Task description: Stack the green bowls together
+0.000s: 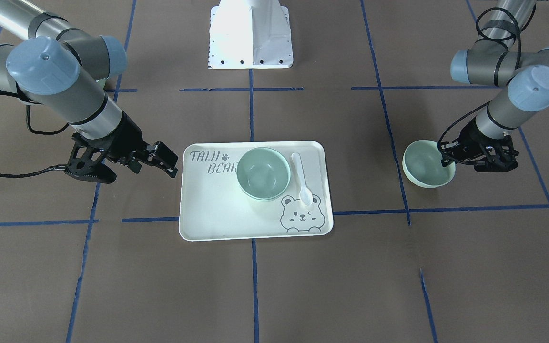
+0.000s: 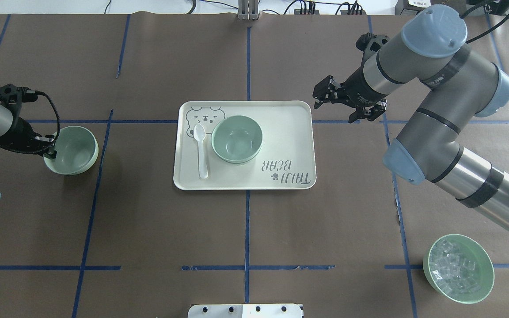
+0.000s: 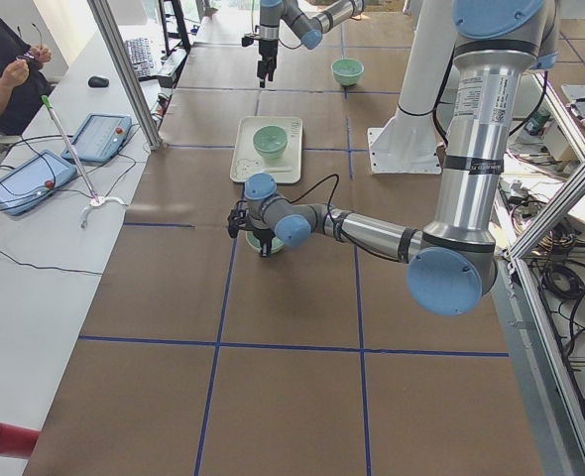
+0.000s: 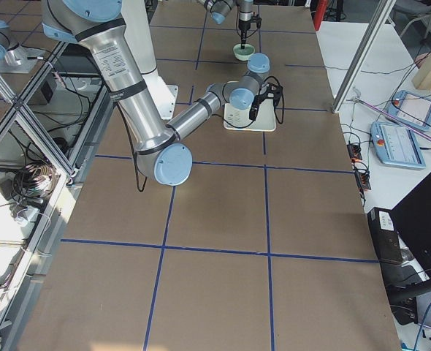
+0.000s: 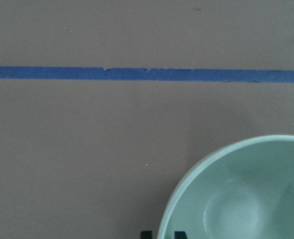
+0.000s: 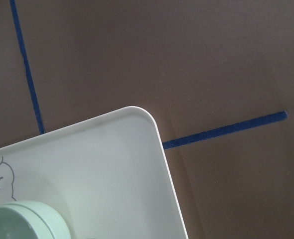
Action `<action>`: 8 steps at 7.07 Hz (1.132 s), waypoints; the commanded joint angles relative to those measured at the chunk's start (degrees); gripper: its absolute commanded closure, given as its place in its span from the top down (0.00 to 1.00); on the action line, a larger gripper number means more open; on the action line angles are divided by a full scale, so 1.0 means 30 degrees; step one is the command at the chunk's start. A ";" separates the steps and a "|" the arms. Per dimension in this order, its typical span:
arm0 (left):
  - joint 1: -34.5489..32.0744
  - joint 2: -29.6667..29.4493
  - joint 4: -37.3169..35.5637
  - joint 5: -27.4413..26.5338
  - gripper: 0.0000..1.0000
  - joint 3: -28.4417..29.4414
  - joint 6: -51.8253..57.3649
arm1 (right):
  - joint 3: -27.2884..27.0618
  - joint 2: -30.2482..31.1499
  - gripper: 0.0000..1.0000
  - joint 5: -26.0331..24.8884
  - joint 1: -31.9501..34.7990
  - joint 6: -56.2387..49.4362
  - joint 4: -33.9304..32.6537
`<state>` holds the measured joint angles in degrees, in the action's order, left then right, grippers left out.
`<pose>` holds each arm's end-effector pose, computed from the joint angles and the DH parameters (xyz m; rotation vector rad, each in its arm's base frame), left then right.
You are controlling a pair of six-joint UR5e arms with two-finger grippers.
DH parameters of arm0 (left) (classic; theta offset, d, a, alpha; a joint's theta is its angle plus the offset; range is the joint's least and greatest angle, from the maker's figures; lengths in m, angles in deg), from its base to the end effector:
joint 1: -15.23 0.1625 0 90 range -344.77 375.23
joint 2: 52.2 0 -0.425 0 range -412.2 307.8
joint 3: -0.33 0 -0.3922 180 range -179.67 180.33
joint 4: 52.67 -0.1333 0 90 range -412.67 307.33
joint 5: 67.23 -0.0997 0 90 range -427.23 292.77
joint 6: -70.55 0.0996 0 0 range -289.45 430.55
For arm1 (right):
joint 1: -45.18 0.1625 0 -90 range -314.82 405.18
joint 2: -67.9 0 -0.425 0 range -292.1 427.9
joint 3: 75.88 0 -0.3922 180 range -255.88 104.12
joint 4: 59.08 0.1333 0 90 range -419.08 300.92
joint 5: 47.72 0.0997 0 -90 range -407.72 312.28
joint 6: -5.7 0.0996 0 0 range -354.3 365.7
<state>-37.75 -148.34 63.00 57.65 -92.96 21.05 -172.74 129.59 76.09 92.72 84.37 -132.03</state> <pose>0.2768 -0.4938 0.5303 0.0281 0.8345 -0.0186 -0.3804 -0.5311 0.2827 -0.0430 -1.0404 0.3055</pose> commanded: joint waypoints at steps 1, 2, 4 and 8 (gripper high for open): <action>-0.0007 -0.0701 -0.0236 0.0207 0.00 -0.1411 -0.1533 | -0.0088 0.0003 1.00 0.0068 0.0175 0.0000 0.0000; 0.0022 -0.2620 -0.0354 0.0237 0.00 -0.1568 -0.4040 | -0.0321 0.0264 1.00 0.0764 0.0989 -0.0058 -0.0174; 0.1882 -0.7773 -0.1815 0.0179 0.00 -0.1276 -0.9345 | -0.0498 0.2218 1.00 0.2291 0.2951 -0.3055 -0.0059; 0.4123 -1.1635 -0.1879 -0.0897 0.00 0.2062 -1.1449 | -0.0323 0.3255 1.00 0.2353 0.3839 -0.5977 -0.0118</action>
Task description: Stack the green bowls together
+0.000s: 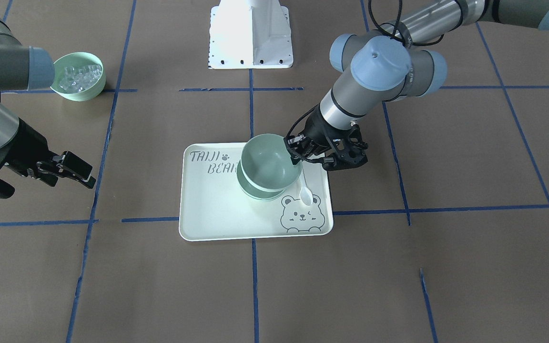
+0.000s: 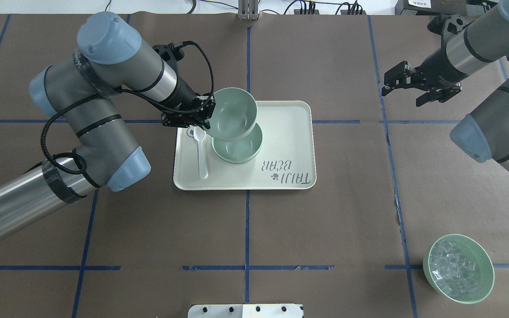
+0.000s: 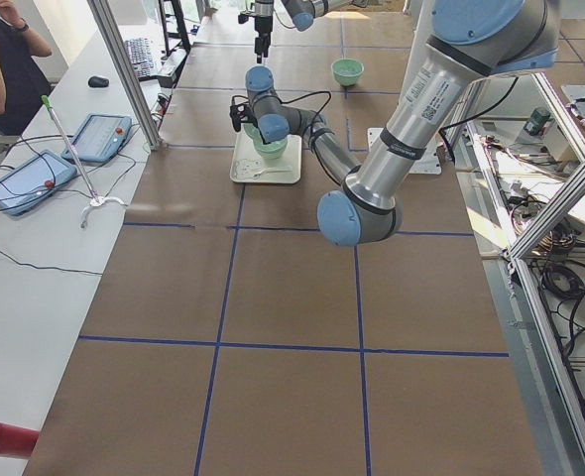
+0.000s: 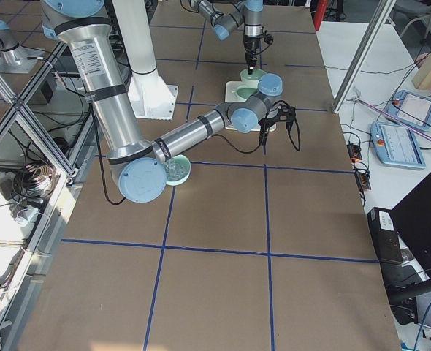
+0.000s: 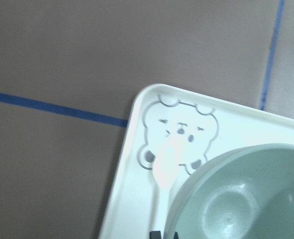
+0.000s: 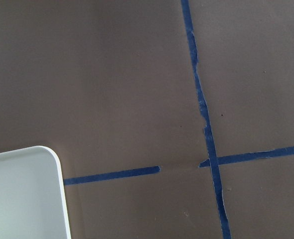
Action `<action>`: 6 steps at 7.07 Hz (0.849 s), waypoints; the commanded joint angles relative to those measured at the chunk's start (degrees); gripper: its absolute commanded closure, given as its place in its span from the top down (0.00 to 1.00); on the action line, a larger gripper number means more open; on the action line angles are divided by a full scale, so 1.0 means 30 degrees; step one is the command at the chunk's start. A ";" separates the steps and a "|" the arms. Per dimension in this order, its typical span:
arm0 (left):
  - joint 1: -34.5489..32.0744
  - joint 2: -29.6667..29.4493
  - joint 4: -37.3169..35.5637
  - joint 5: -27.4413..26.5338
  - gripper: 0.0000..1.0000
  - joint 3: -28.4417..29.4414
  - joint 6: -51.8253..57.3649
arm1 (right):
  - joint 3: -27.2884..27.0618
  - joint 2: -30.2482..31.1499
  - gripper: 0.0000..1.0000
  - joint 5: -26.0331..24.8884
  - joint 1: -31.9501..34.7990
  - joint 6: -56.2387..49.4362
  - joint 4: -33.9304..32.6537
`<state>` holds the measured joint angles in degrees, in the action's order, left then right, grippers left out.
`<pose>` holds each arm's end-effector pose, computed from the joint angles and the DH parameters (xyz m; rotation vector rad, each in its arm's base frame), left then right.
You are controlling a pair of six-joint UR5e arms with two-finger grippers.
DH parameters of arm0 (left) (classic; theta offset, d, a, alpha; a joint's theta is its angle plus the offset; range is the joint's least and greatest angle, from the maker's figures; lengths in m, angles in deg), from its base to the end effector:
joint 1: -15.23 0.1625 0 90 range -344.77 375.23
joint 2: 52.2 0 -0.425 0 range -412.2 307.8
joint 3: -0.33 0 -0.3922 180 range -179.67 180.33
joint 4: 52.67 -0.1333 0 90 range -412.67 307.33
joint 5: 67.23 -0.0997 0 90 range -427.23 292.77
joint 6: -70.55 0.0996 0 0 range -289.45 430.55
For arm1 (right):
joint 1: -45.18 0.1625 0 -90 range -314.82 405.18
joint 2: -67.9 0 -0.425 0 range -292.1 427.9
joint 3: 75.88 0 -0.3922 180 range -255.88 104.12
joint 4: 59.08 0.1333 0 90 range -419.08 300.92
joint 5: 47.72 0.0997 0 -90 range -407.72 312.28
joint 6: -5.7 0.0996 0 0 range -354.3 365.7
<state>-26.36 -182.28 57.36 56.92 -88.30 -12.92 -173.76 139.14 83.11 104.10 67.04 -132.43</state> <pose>0.4736 -0.5238 0.2000 -0.0899 1.1264 -0.2403 -0.2573 -0.5589 0.3756 0.0108 -0.9896 0.2154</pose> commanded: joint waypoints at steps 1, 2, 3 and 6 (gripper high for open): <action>0.0589 -0.0350 0.0002 -0.0922 0.00 0.0628 -0.0095 | 0.0017 0.0102 1.00 0.0011 0.0048 -0.0202 0.0044; 0.0621 -0.0322 0.0002 -0.0982 0.00 0.0629 -0.0095 | 0.0017 0.0073 1.00 0.0011 0.0048 -0.0202 0.0044; 0.0737 -0.0292 0.0002 -0.1012 0.00 0.0600 -0.0095 | 0.0017 0.0073 1.00 0.0011 0.0048 -0.0202 0.0044; 0.0884 0.0029 0.0089 -0.1012 0.00 0.0600 -0.0065 | 0.0046 0.0044 1.00 0.0011 0.0048 -0.0202 0.0044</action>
